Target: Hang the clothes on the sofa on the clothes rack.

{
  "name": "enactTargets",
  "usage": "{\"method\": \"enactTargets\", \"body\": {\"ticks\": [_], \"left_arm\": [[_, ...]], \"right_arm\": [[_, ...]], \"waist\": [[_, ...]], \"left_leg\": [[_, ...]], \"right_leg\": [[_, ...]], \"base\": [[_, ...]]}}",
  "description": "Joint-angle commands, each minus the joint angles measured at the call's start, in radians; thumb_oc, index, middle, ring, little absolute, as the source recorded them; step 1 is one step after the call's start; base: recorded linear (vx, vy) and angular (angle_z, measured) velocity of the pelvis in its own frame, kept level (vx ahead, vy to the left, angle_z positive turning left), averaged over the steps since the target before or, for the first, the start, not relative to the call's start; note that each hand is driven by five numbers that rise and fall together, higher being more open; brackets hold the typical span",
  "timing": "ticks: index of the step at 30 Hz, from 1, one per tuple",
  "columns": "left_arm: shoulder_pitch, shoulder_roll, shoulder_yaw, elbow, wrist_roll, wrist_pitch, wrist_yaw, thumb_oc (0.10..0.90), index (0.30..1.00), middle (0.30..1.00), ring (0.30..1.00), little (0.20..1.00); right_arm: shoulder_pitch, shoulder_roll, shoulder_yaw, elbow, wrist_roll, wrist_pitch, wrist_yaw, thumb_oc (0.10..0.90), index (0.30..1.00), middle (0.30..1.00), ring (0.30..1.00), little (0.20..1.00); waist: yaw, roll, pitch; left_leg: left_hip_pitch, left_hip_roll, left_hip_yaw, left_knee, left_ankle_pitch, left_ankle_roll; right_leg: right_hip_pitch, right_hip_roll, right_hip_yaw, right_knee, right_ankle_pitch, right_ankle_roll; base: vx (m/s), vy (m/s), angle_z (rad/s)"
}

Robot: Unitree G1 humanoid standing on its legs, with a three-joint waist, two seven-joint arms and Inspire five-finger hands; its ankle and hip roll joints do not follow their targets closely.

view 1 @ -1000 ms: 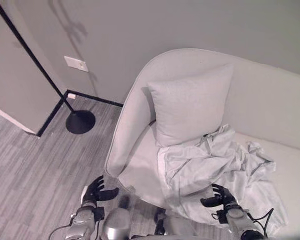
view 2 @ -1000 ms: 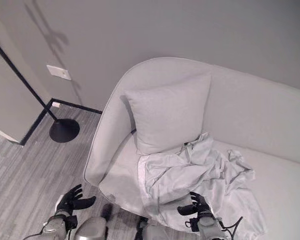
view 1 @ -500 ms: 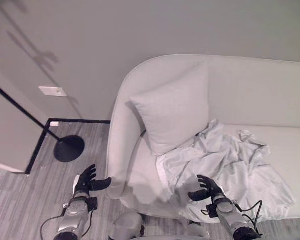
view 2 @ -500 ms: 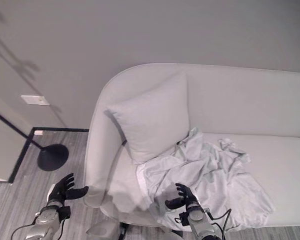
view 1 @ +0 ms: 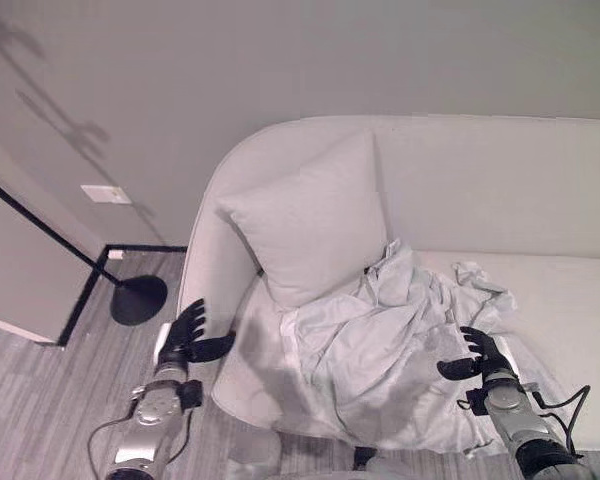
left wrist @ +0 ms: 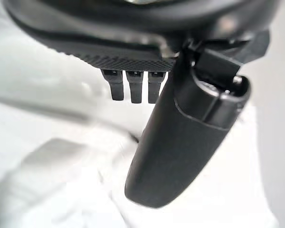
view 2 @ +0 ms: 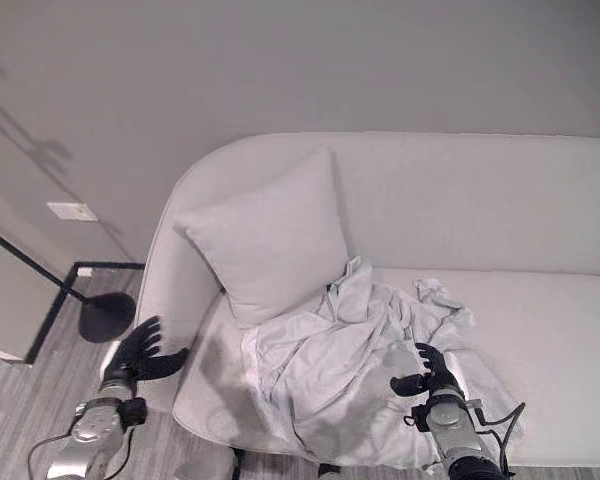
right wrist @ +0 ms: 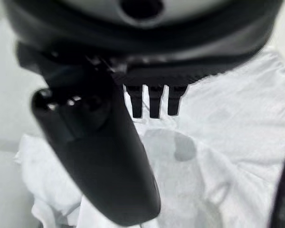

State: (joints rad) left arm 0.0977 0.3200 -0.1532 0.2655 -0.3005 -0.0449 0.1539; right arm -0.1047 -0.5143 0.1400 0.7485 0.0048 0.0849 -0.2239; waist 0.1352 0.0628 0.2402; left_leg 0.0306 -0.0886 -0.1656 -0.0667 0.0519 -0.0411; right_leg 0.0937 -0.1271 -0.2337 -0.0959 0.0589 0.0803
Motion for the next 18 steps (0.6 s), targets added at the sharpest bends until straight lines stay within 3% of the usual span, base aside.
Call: {"method": "enactTargets", "body": {"ticks": [1,2,3,5,7,8,9,11,13,14,15,16,17,18], "left_arm": [[-0.134,0.062,0.055,-0.103,0.075,-0.095,0.017,0.800,0.900,0.900,0.900,0.900],[-0.130,0.088,0.052,-0.156,0.102,-0.083,0.010,0.800,0.900,0.900,0.900,0.900],[-0.140,0.101,0.044,-0.162,0.107,-0.081,0.008,0.800,0.900,0.900,0.900,0.900],[-0.169,0.114,0.035,-0.154,0.130,-0.077,0.010,0.800,0.900,0.900,0.900,0.900],[-0.177,0.131,0.038,-0.181,0.134,-0.084,0.005,0.800,0.900,0.900,0.900,0.900],[-0.186,0.147,0.039,-0.192,0.141,-0.093,0.010,0.800,0.900,0.900,0.900,0.900],[-0.185,0.158,0.039,-0.196,0.153,-0.093,0.009,0.800,0.900,0.900,0.900,0.900],[-0.169,0.173,0.054,-0.202,0.159,-0.098,0.013,0.800,0.900,0.900,0.900,0.900],[-0.157,0.188,0.080,-0.199,0.159,-0.106,0.024,0.800,0.900,0.900,0.900,0.900],[-0.159,0.194,0.086,-0.197,0.156,-0.107,0.031,0.800,0.900,0.900,0.900,0.900],[-0.167,0.197,0.090,-0.192,0.153,-0.111,0.031,0.800,0.900,0.900,0.900,0.900],[-0.161,0.200,0.096,-0.196,0.157,-0.115,0.034,0.800,0.900,0.900,0.900,0.900],[-0.159,0.201,0.097,-0.197,0.157,-0.115,0.034,0.800,0.900,0.900,0.900,0.900],[-0.141,0.195,0.114,-0.196,0.151,-0.120,0.041,0.800,0.900,0.900,0.900,0.900]], "right_arm": [[-0.125,0.001,0.037,-0.030,-0.034,-0.049,-0.026,0.800,0.900,0.900,0.900,0.900],[-0.120,0.027,0.038,-0.057,-0.051,-0.044,-0.016,0.800,0.900,0.900,0.900,0.900],[-0.121,0.042,0.041,-0.078,-0.051,-0.044,-0.018,0.800,0.900,0.900,0.900,0.900],[-0.111,0.056,0.038,-0.103,-0.051,-0.049,-0.017,0.800,0.900,0.900,0.900,0.900],[-0.103,0.052,0.028,-0.134,-0.052,-0.053,-0.014,0.800,0.900,0.900,0.900,0.900],[-0.116,0.047,0.024,-0.143,-0.051,-0.058,-0.016,0.800,0.900,0.900,0.900,0.900],[-0.136,0.044,0.028,-0.140,-0.053,-0.059,-0.011,0.800,0.900,0.900,0.900,0.900],[-0.159,0.040,0.037,-0.135,-0.058,-0.058,-0.009,0.800,0.900,0.900,0.900,0.900],[-0.181,0.031,0.048,-0.152,-0.065,-0.059,-0.004,0.800,0.900,0.900,0.900,0.900],[-0.190,0.025,0.053,-0.158,-0.070,-0.059,-0.006,0.800,0.900,0.900,0.900,0.900],[-0.194,0.016,0.053,-0.169,-0.070,-0.061,0.002,0.800,0.900,0.900,0.900,0.900],[-0.201,0.017,0.054,-0.170,-0.071,-0.060,0.003,0.800,0.900,0.900,0.900,0.900],[-0.201,0.018,0.055,-0.170,-0.071,-0.060,0.003,0.800,0.900,0.900,0.900,0.900],[-0.221,0.014,0.069,-0.167,-0.076,-0.064,0.005,0.800,0.900,0.900,0.900,0.900]], "waist": [[0.059,-0.054,0.009],[0.037,-0.055,0.035],[0.021,-0.063,0.071],[0.022,-0.078,0.083],[0.036,-0.088,0.079],[0.056,-0.097,0.075],[0.071,-0.106,0.069],[0.086,-0.121,0.059],[0.094,-0.137,0.056],[0.095,-0.142,0.059],[0.097,-0.154,0.055],[0.099,-0.156,0.049],[0.097,-0.155,0.049],[0.096,-0.141,0.041]], "left_leg": [[-0.051,-0.052,-0.018,-0.005,-0.029,0.063],[-0.011,-0.020,-0.031,0.000,-0.022,0.097],[0.009,-0.008,-0.032,0.001,-0.016,0.105],[0.036,0.012,-0.046,-0.020,-0.019,0.102],[0.045,0.042,-0.059,-0.021,-0.045,0.079],[0.043,0.071,-0.065,-0.021,-0.067,0.057],[0.047,0.089,-0.065,-0.021,-0.081,0.041],[0.062,0.126,-0.060,-0.021,-0.099,0.019],[0.080,0.171,-0.053,-0.021,-0.113,-0.015],[0.085,0.195,-0.053,-0.021,-0.115,-0.031],[0.082,0.210,-0.062,-0.021,-0.113,-0.050],[0.085,0.223,-0.057,-0.021,-0.115,-0.062],[0.085,0.224,-0.059,-0.021,-0.116,-0.063],[0.080,0.276,-0.058,-0.021,-0.095,-0.093]], "right_leg": [[0.024,0.022,-0.004,0.146,-0.060,0.001],[-0.053,-0.007,-0.009,0.419,-0.033,0.041],[-0.132,-0.024,0.022,0.577,-0.007,0.060],[-0.176,-0.065,0.027,0.623,0.029,0.065],[-0.145,-0.133,0.010,0.503,0.033,0.048],[-0.119,-0.210,-0.007,0.378,0.084,0.052],[-0.094,-0.245,-0.029,0.264,0.128,0.067],[-0.069,-0.281,-0.044,0.134,0.231,0.102],[-0.073,-0.283,-0.008,0.073,0.295,0.137],[-0.081,-0.273,0.023,0.075,0.302,0.143],[-0.068,-0.255,0.047,0.062,0.252,0.141],[-0.060,-0.251,0.032,0.066,0.210,0.142],[-0.060,-0.250,0.030,0.069,0.206,0.142],[-0.064,-0.230,0.007,0.105,0.127,0.132]], "base": [[0.23,0.164,-0.67],[0.09,0.075,-0.55],[0.09,0.044,-0.30],[0.03,-0.126,-0.14],[0.11,-0.339,0.05],[0.12,-0.517,0.02],[0.12,-0.544,-0.02],[0.11,-0.478,-0.14],[0.10,-0.566,-0.23],[0.11,-0.630,-0.16],[0.11,-0.576,0.02],[0.08,-0.382,0.05],[0.09,-0.494,0.23],[0.06,-0.366,0.21]]}}
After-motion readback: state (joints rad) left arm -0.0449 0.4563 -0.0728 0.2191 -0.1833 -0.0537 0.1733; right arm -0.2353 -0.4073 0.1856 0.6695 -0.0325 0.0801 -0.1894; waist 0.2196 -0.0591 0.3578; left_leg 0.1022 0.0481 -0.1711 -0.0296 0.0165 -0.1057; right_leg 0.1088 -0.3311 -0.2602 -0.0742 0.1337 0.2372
